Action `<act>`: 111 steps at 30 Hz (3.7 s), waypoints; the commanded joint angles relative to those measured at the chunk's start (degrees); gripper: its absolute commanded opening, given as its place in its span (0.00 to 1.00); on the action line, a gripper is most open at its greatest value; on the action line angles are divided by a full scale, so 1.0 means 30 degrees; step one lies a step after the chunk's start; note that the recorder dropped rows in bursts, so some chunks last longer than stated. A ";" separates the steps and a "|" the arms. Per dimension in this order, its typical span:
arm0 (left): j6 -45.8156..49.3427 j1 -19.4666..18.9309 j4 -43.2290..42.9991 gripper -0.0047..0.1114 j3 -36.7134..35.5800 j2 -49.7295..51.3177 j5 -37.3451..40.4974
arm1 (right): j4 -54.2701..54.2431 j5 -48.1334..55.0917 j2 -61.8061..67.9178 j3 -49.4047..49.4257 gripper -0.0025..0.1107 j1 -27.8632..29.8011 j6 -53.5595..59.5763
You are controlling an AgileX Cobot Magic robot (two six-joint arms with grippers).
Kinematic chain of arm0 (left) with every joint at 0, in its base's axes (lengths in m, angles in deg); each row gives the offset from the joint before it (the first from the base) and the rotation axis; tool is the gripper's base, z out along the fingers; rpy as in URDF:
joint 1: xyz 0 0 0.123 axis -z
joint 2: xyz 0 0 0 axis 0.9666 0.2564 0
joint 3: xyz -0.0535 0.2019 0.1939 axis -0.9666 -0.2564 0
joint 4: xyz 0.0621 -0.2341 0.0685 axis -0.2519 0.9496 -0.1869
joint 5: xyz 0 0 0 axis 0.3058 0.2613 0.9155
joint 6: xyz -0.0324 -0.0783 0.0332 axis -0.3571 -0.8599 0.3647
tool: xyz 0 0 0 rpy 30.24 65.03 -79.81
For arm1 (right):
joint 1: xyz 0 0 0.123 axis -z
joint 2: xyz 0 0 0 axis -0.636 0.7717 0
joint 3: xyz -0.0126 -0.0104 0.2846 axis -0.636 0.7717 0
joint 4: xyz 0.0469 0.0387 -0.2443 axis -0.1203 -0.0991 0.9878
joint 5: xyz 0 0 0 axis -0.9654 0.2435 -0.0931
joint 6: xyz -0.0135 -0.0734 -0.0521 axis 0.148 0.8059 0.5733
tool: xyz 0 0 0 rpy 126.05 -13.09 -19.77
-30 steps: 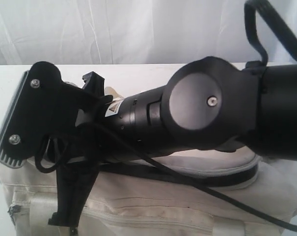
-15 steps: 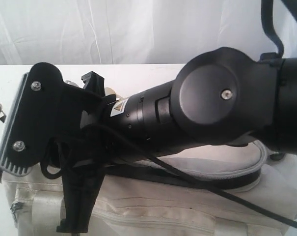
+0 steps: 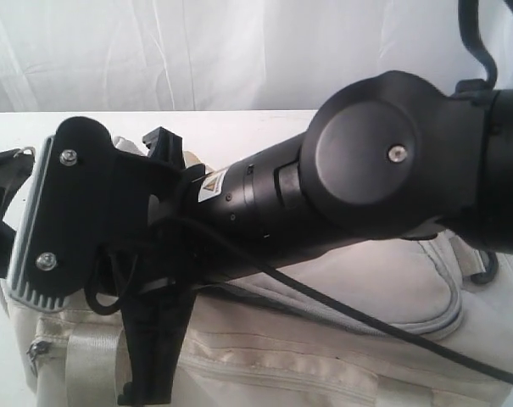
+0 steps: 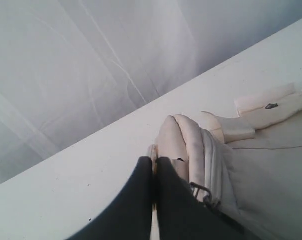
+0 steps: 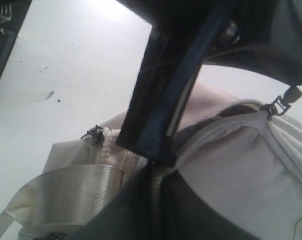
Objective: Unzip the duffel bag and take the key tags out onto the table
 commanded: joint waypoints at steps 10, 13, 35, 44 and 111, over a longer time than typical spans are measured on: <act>-0.3789 -0.5595 -0.1575 0.04 0.1574 0.0132 -0.3014 | 0.0758 0.2761 -0.0315 -0.0012 0.02 -0.0300 0.0270; -0.2544 -0.8185 -0.1575 0.04 0.3376 0.0132 -0.7848 | 0.0758 0.2505 -0.0315 -0.0012 0.02 -0.0300 0.0270; -0.0941 -2.0893 -0.1575 0.04 0.4530 0.0534 -2.4998 | 1.0859 0.0787 -0.0389 -0.0012 0.02 -0.0216 -0.8026; 0.0577 -2.3095 -0.1575 0.04 0.4530 0.0534 -3.0262 | 1.9020 -0.0617 -0.0539 -0.0012 0.30 -0.0216 -1.7594; 0.2272 -2.4739 -0.1575 0.04 0.4530 0.0534 -3.5428 | 1.8647 -0.7906 0.1706 -0.0012 0.37 -0.1423 -2.8882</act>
